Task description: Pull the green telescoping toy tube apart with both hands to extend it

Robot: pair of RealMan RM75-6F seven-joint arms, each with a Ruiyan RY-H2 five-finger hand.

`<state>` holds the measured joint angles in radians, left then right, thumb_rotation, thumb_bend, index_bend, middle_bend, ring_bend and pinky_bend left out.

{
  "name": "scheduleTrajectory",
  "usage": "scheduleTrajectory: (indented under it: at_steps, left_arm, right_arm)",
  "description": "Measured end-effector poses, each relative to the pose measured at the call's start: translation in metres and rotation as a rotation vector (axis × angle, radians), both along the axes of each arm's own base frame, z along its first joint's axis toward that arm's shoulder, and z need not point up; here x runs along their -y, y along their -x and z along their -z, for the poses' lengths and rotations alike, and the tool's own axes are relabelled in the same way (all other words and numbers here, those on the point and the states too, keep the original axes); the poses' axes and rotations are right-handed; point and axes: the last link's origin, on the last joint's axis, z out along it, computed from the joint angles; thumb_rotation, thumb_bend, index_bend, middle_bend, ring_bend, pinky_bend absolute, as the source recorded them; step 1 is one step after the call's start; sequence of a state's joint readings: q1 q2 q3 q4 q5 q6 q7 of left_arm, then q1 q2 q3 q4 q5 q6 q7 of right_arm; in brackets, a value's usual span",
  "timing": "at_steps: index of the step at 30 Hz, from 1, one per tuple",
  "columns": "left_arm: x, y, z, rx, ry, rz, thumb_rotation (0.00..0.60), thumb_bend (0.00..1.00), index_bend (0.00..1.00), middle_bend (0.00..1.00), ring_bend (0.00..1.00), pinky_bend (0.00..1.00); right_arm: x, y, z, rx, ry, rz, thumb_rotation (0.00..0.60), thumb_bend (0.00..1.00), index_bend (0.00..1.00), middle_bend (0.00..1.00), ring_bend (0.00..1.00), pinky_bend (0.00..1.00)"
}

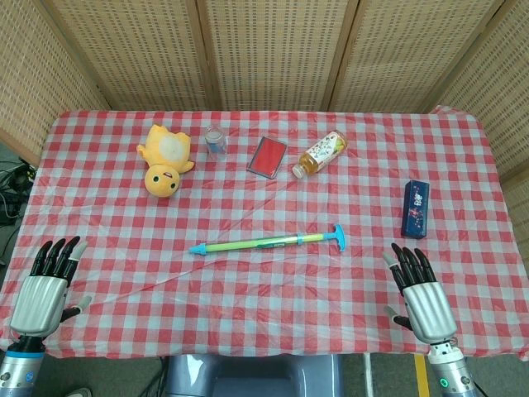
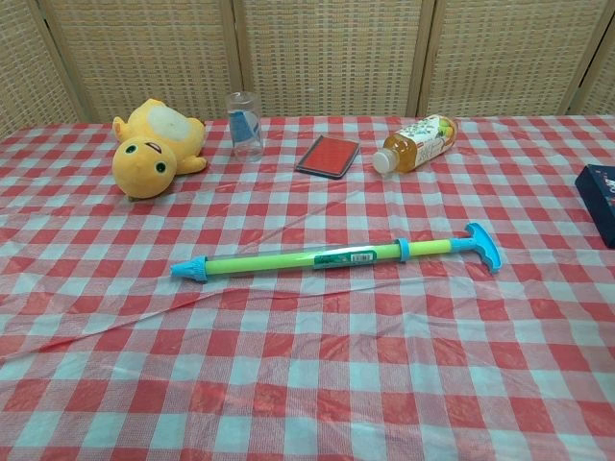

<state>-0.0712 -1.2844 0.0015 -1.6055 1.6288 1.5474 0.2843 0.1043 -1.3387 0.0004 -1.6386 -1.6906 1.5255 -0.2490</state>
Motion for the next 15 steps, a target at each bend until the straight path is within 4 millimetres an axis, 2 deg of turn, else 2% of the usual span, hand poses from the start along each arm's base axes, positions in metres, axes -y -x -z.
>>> scheduleTrajectory:
  at_steps: [15]
  left_arm:
    - [0.0008,-0.0011,-0.0017,-0.003,0.003,-0.007,0.6,0.11,0.0,0.0,0.0,0.0]
  right_arm:
    - [-0.0013,-0.0026,-0.0015,-0.009,0.02,0.005,0.6,0.05,0.0,0.0,0.0,0.0]
